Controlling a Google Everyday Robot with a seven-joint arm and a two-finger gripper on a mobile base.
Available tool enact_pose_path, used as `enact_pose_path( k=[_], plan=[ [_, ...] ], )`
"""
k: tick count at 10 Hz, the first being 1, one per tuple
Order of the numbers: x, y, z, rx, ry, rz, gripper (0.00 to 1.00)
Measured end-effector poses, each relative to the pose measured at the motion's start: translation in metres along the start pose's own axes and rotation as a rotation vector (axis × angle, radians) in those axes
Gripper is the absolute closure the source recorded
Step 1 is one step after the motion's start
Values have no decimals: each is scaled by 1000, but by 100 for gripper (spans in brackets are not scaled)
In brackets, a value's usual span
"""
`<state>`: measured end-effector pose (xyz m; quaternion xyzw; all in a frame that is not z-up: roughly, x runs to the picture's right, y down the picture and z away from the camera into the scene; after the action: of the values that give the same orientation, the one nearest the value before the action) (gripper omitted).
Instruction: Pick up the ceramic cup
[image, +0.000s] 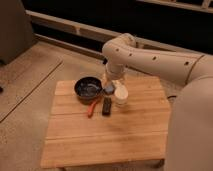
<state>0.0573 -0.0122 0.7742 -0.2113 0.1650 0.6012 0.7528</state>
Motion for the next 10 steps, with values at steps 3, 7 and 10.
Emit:
enact_pose_path(
  k=[3, 7, 10],
  plan=[
    [5, -11, 46, 24, 95, 32, 35],
    [2, -2, 90, 2, 186, 39, 35],
    [-5, -3, 117, -16, 240, 44, 36]
  ],
)
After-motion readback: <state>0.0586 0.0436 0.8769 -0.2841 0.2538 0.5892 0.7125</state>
